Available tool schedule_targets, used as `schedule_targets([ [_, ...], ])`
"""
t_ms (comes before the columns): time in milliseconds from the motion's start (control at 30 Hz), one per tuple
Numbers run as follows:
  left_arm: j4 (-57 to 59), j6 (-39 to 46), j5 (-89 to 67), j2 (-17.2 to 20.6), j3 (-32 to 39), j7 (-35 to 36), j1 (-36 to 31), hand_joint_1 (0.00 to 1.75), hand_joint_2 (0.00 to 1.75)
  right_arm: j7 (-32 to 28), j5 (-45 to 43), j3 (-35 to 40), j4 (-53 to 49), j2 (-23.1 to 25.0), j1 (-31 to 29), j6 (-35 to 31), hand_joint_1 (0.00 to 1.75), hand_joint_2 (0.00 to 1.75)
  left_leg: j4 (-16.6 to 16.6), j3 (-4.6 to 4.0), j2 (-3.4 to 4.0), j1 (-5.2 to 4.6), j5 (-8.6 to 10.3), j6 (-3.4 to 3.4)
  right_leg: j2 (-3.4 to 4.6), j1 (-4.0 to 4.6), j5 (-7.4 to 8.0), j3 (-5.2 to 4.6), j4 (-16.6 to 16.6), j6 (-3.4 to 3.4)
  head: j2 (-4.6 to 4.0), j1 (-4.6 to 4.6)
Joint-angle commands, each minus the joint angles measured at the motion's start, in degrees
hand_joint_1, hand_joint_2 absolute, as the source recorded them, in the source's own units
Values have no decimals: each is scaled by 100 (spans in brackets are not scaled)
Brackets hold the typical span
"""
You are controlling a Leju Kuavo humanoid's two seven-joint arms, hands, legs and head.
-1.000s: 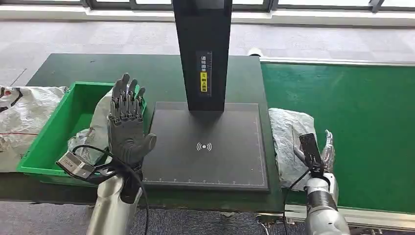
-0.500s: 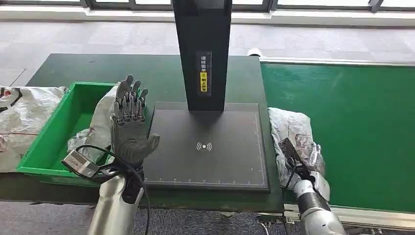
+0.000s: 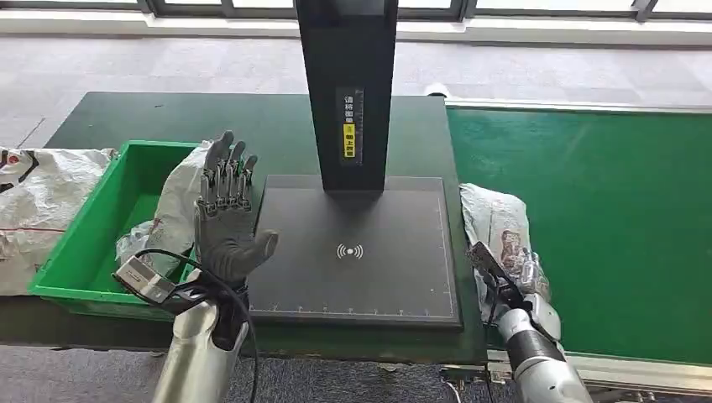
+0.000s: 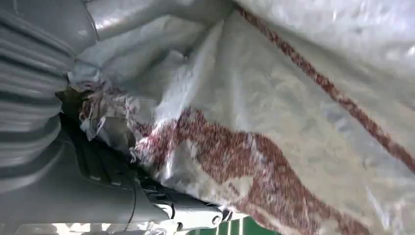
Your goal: Moved the parcel from conveyor to table for the left to box.
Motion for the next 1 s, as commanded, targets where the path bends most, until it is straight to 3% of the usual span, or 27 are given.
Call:
schedule_targets([
  [33,197,131,-35,118,-360,15,230,0,175,-188,-94,345,232,-41,-73,-21,175,175,-10,11,-1,-3,1,3,0,-3,0,12,-9,1,0,0],
  [367,167,262,-94,124,-291,15,329,0,175,-1296,-859,173,-117,118,-194,-1296,175,175,-6,4,9,-2,-1,3,10,-2,2,3,-6,0,0,0],
  [467,136,313,-114,138,-296,15,351,0,175,-1885,-1232,207,-335,205,-149,-1875,175,175,-7,1,6,-7,0,3,5,-7,0,-1,-1,1,0,0],
  [533,118,321,-89,135,-261,15,368,0,175,-2283,-1416,236,-895,363,-6,-2335,175,175,-6,-3,7,-6,0,3,5,-5,1,-3,-3,1,0,0],
  [600,166,342,-71,124,-205,15,349,0,175,-2556,-1441,113,-1940,682,268,-2335,175,175,-6,-7,7,-5,-1,3,5,-6,1,-8,-1,0,0,0],
  [700,229,389,-46,128,-150,15,298,0,175,-3537,-1862,-33,-3492,1268,637,-2335,175,175,-10,-10,4,-9,-1,3,2,-11,-2,-11,0,0,0,0],
  [800,234,407,-36,142,-153,15,296,0,175,-3537,-2278,491,-4108,1268,936,-2335,175,175,-9,-18,-2,-7,-1,2,-5,-8,-4,-15,0,-1,0,0],
  [933,286,426,-34,171,-163,15,271,0,175,-3537,-2849,1610,-5922,1268,1725,-2335,175,175,-12,-14,-22,-7,0,2,-21,-7,-9,-9,-3,-1,0,0],
  [1000,310,431,-31,171,-160,15,254,0,175,-3498,-2828,1922,-6138,1268,1903,-2335,175,175,-4,-27,-20,-8,1,3,-22,-8,-7,-22,3,3,0,0],
])
